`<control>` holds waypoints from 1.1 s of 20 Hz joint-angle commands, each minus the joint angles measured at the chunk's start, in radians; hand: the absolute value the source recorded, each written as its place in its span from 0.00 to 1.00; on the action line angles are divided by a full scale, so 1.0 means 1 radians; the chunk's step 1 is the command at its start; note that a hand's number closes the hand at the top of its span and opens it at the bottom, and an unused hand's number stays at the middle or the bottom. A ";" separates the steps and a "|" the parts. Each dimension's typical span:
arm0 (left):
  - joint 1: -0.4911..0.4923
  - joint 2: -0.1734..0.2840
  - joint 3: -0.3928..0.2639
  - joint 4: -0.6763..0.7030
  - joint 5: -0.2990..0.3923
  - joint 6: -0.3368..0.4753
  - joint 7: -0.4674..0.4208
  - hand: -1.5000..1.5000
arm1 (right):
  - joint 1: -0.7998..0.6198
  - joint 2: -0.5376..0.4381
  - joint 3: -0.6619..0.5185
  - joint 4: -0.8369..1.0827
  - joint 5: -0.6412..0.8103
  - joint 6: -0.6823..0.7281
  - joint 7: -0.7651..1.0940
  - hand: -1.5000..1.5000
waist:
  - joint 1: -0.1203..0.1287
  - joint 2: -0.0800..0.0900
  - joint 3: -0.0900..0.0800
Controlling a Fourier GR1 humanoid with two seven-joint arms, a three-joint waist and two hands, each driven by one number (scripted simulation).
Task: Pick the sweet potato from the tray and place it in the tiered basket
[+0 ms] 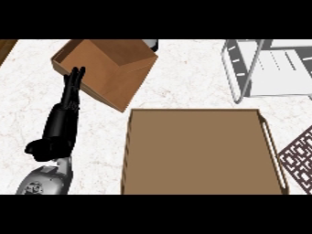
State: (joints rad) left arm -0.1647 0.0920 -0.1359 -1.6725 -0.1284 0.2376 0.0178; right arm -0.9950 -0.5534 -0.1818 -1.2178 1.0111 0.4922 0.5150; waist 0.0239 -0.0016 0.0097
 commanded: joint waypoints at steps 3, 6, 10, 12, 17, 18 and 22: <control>0.038 -0.005 0.009 0.098 0.029 -0.029 0.018 0.50 | -0.018 0.050 -0.169 0.127 -0.076 -0.124 0.061 0.00 | -0.009 0.011 -0.009; 0.045 -0.032 -0.026 0.121 -0.005 -0.011 -0.004 0.50 | -0.023 0.024 -0.192 0.218 -0.111 -0.138 -0.024 0.00 | -0.009 0.013 -0.009; 0.000 0.001 0.012 0.077 0.021 -0.037 0.064 0.50 | -0.069 0.035 -0.259 0.298 -0.164 -0.225 -0.068 0.00 | 0.001 0.013 -0.009; 0.044 -0.016 -0.010 0.045 0.003 -0.017 0.058 0.50 | -0.061 0.054 -0.294 0.275 -0.190 -0.277 -0.056 0.00 | -0.004 0.008 -0.009; 0.082 -0.017 -0.023 0.036 -0.006 -0.020 0.055 0.50 | -0.038 -0.036 -0.407 0.234 -0.237 -0.338 -0.029 0.00 | -0.025 0.001 -0.009; 0.046 -0.036 0.001 0.086 -0.005 0.004 0.030 0.50 | -0.020 -0.033 -0.418 0.224 -0.238 -0.353 -0.008 0.00 | -0.035 0.003 -0.010; 0.073 -0.037 -0.020 0.038 -0.023 0.009 0.063 0.50 | 0.011 -0.109 -0.540 0.246 -0.306 -0.373 0.007 0.00 | -0.036 0.001 -0.008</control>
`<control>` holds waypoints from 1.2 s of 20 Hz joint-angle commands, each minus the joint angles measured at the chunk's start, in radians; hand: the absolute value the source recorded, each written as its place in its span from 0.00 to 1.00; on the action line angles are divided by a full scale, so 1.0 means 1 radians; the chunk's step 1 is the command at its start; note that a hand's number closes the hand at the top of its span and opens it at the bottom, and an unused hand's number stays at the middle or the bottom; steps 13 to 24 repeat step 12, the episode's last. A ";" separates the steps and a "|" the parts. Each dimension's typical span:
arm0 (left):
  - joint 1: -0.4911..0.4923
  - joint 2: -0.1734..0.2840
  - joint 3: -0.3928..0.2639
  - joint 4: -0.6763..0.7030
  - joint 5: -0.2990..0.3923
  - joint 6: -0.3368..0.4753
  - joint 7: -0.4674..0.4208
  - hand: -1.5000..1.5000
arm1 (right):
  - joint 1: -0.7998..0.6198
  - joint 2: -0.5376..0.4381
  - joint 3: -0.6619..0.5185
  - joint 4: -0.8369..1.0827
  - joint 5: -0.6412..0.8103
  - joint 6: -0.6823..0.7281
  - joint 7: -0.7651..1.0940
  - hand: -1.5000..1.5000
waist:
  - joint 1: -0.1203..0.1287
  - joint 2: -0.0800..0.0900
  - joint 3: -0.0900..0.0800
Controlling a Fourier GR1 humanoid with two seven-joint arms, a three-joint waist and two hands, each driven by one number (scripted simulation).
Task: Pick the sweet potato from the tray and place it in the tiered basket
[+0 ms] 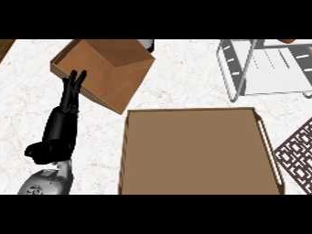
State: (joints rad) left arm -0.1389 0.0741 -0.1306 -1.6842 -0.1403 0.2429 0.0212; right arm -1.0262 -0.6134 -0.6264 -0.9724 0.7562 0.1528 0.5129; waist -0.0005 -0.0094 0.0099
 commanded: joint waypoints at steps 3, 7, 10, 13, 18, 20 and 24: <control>0.044 0.018 0.018 0.055 0.028 -0.037 0.034 0.50 | 0.124 -0.097 -0.180 -0.023 -0.125 -0.002 -0.032 0.00 | -0.018 0.007 -0.009; 0.033 0.026 0.036 0.052 0.032 -0.035 0.083 0.50 | 0.263 -0.181 -0.318 -0.037 -0.250 0.128 -0.118 0.00 | -0.045 0.004 -0.008; 0.090 0.003 0.011 0.030 0.011 -0.013 0.037 0.50 | 0.388 -0.235 -0.406 -0.050 -0.322 0.230 -0.183 0.00 | -0.046 0.002 -0.008; 0.077 -0.005 0.015 0.050 0.004 -0.002 0.044 0.50 | 0.469 -0.238 -0.476 -0.033 -0.376 0.275 -0.254 0.00 | -0.053 0.004 -0.007; 0.077 -0.005 0.015 0.050 0.004 -0.002 0.044 0.50 | 0.469 -0.238 -0.476 -0.033 -0.376 0.275 -0.254 0.00 | -0.053 0.004 -0.007; 0.077 -0.005 0.015 0.050 0.004 -0.002 0.044 0.50 | 0.469 -0.238 -0.476 -0.033 -0.376 0.275 -0.254 0.00 | -0.053 0.004 -0.007; 0.077 -0.005 0.015 0.050 0.004 -0.002 0.044 0.50 | 0.469 -0.238 -0.476 -0.033 -0.376 0.275 -0.254 0.00 | -0.053 0.004 -0.007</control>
